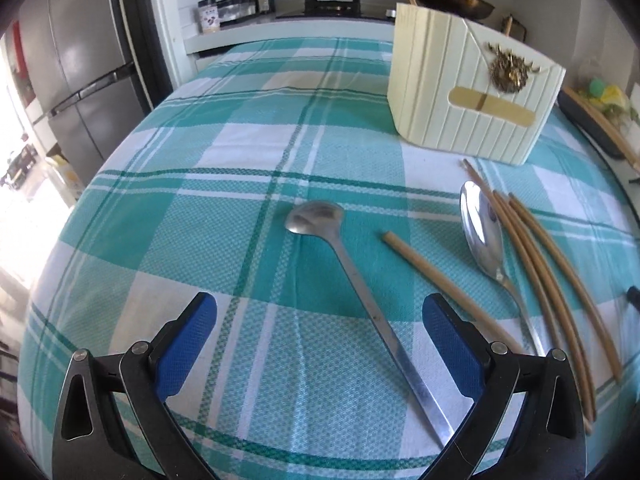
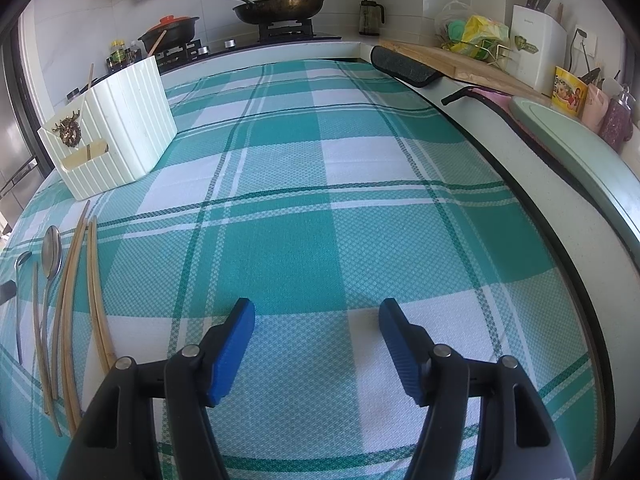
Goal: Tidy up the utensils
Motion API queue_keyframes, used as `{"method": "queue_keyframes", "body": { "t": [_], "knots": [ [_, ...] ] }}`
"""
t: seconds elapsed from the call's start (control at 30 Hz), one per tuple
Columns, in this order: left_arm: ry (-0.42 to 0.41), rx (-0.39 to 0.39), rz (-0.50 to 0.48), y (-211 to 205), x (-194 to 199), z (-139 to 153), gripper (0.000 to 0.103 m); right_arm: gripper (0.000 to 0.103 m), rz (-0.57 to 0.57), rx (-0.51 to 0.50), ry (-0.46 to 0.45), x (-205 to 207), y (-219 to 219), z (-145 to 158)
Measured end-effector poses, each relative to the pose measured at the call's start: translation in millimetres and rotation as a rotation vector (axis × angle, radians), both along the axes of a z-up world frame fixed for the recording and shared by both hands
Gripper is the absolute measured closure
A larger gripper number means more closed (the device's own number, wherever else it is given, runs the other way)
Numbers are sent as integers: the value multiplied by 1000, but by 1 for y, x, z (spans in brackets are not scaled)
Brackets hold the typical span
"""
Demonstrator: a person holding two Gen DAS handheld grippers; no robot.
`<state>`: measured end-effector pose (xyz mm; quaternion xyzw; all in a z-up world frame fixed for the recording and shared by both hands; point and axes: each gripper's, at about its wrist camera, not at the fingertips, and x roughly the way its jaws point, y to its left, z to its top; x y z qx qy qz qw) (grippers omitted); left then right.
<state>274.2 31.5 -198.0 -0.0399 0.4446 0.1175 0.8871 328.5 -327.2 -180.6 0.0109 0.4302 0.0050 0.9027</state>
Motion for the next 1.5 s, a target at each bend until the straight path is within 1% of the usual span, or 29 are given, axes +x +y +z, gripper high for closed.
{"method": "queue_keyframes", "body": {
  "t": [0.03,0.1,0.17,0.2,0.33,0.53,0.63,0.67,0.7,0.77,0.8,0.87,0.9,0.93,0.97,1.0,1.1,1.17,1.23,1.3,1.33,1.37,1.4,1.43,1.47,1.5],
  "knots": [
    [18,33,3,-3,1,-4,0,37,0,3,-1,0,0,0],
    [9,59,3,-3,-2,-2,1,37,1,7,-1,0,-1,0],
    [16,97,13,0,-5,-1,1,37,1,10,-2,0,-1,0],
    [19,96,12,4,-7,-1,1,37,1,11,-2,0,-1,0],
    [30,45,40,24,-18,-3,1,37,1,15,-3,0,-2,1],
    [15,22,72,44,-30,0,1,37,0,10,-2,0,-2,1],
    [2,16,68,49,-34,2,2,37,0,6,-1,0,-2,1],
    [0,15,63,50,-34,3,11,37,0,6,-1,0,-2,1],
    [-2,6,55,51,-34,3,18,37,0,6,-1,0,-2,1],
    [6,-12,34,51,-34,2,37,37,0,3,-1,0,-1,0],
    [8,-19,18,50,-34,1,42,37,0,3,-1,0,-1,0],
    [2,-34,-19,46,-35,2,68,37,0,4,-1,0,-1,0],
    [0,-39,-35,44,-35,3,78,37,0,4,-1,0,-2,0],
    [0,-43,-48,42,-36,4,96,37,0,4,-1,0,-2,0],
    [3,-45,-55,41,-35,4,97,37,0,5,-1,0,-2,0],
    [5,-47,-58,41,-35,4,97,37,0,5,-1,0,-2,0],
    [8,-87,-45,50,-34,6,96,37,0,6,-1,0,-1,0],
    [9,-99,-27,57,-35,7,92,37,0,8,-2,0,-1,0],
    [10,-99,-10,64,-35,7,91,37,0,7,-2,0,-1,0],
    [15,-107,4,68,-36,5,85,37,0,6,-2,0,-1,0],
    [14,-115,7,70,-37,5,80,37,0,7,-2,0,-1,0],
    [10,-120,6,69,-38,5,69,37,0,7,-2,0,-1,0],
    [7,-118,3,67,-39,5,62,37,0,8,-3,0,-1,0],
    [1,-110,-2,64,-40,6,46,37,1,11,-7,-1,-1,1],
    [-7,-95,-7,60,-42,7,36,37,9,17,-16,-2,-1,3],
    [-11,-77,-13,57,-43,8,35,37,37,29,-35,-4,2,6]
  ]
}}
